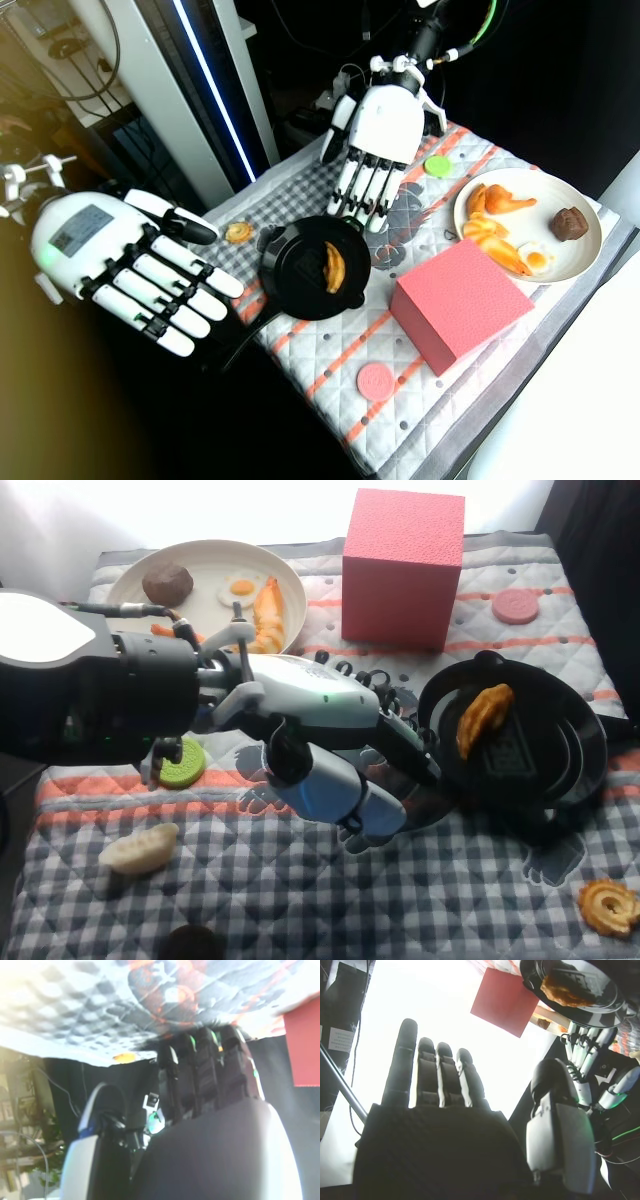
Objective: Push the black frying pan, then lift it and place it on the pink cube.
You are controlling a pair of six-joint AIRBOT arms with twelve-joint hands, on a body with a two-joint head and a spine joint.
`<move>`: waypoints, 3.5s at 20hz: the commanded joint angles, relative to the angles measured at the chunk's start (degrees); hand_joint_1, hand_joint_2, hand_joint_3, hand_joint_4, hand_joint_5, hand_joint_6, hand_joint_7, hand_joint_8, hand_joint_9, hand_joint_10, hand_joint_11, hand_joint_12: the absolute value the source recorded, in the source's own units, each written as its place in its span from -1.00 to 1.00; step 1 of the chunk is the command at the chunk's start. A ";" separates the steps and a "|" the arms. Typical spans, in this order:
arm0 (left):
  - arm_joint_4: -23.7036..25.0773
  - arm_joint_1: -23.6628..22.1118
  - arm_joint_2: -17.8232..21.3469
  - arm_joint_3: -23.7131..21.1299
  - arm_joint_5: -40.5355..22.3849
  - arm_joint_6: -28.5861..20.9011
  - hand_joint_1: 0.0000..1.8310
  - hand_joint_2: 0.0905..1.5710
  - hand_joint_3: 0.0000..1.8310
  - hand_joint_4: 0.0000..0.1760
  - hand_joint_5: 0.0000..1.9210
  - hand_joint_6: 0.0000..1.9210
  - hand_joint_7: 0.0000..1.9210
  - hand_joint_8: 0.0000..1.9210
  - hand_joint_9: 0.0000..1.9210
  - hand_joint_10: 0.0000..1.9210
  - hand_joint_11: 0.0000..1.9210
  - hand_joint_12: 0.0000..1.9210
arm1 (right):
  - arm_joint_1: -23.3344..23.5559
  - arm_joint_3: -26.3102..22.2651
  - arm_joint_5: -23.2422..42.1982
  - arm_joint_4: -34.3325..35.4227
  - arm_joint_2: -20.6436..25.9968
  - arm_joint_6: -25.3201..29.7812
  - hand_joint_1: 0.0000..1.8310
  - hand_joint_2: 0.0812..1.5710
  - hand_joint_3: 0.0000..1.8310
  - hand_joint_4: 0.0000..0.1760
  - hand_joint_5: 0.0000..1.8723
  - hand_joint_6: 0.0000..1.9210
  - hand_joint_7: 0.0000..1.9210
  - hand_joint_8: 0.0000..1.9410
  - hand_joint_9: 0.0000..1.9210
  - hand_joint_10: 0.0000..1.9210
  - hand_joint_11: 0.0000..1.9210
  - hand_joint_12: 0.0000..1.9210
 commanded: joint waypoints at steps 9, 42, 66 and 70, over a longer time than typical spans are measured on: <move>-7.51 -1.22 -2.41 0.91 -0.28 5.31 -0.65 0.60 -1.00 -0.85 -0.38 -0.88 -0.36 -0.99 -0.41 -0.94 -1.00 -0.02 | 0.14 0.61 6.97 0.44 0.07 0.31 -0.79 0.51 -1.00 -0.63 -1.00 -1.00 -1.00 -1.00 -1.00 -1.00 -1.00 -0.16; -24.69 -3.64 14.24 -7.64 -8.27 14.92 -0.72 0.74 -1.00 -1.00 -0.51 -0.93 -0.47 -0.98 -0.53 -0.95 -1.00 0.06 | 4.05 10.02 -11.63 8.21 -7.06 -4.91 -0.12 0.39 -1.00 -0.65 -1.00 -1.00 -1.00 -1.00 -1.00 -1.00 -1.00 -1.00; -36.98 2.31 17.89 -8.28 -6.96 21.64 -0.92 0.76 -1.00 -0.93 -0.53 -0.91 -0.53 -1.00 -0.61 -0.97 -1.00 -0.31 | 22.02 26.46 -29.44 18.87 -25.29 -23.17 0.53 0.66 -0.97 -1.00 0.44 1.00 0.60 1.00 0.69 1.00 0.65 1.00; -39.43 2.88 18.00 -8.27 -6.94 23.54 -0.94 0.75 -1.00 -0.75 -0.58 -0.94 -0.56 -1.00 -0.62 -0.98 -1.00 -0.31 | 21.54 20.04 -19.28 16.24 -22.40 -23.15 0.48 0.67 -0.98 -1.00 0.45 1.00 0.60 1.00 0.69 1.00 0.66 1.00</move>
